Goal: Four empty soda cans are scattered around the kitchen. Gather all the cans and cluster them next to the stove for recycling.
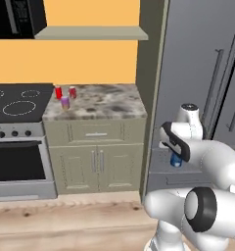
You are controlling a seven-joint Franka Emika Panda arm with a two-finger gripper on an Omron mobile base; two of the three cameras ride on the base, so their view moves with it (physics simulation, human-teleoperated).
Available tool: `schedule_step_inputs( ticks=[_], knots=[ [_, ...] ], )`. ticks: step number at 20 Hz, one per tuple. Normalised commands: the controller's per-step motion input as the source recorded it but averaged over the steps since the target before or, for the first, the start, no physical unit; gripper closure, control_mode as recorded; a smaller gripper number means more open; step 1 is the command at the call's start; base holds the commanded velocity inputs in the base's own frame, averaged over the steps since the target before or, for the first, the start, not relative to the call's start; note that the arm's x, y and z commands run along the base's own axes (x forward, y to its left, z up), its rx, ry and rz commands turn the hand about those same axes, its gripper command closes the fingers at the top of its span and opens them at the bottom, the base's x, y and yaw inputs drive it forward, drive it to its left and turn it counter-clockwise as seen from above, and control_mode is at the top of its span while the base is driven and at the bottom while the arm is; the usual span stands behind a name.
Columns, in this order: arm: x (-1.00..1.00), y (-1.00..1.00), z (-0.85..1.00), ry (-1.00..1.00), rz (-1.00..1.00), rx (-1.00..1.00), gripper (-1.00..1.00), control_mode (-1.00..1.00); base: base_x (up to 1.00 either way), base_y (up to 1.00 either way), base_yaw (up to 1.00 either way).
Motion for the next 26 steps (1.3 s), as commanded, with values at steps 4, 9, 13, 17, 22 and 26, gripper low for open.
schedule_step_inputs(
  ticks=[4,9,13,17,22,26],
  knots=[
    [0.00,0.00,0.00,0.00,0.00,0.00,1.00,1.00,0.56,0.51,0.00],
    [0.00,0.00,0.00,0.00,0.00,0.00,1.00,1.00,0.60,0.45,0.00],
    [0.00,0.00,0.00,0.00,0.00,0.00,1.00,1.00,0.49,0.50,0.00],
    [0.00,0.00,0.00,0.00,0.00,0.00,1.00,1.00,0.49,0.45,0.02],
    [0.00,0.00,0.00,0.00,0.00,0.00,1.00,1.00,0.60,0.32,0.00],
    [0.00,0.00,0.00,0.00,0.00,0.00,1.00,1.00,0.64,0.17,0.00]
  ],
)
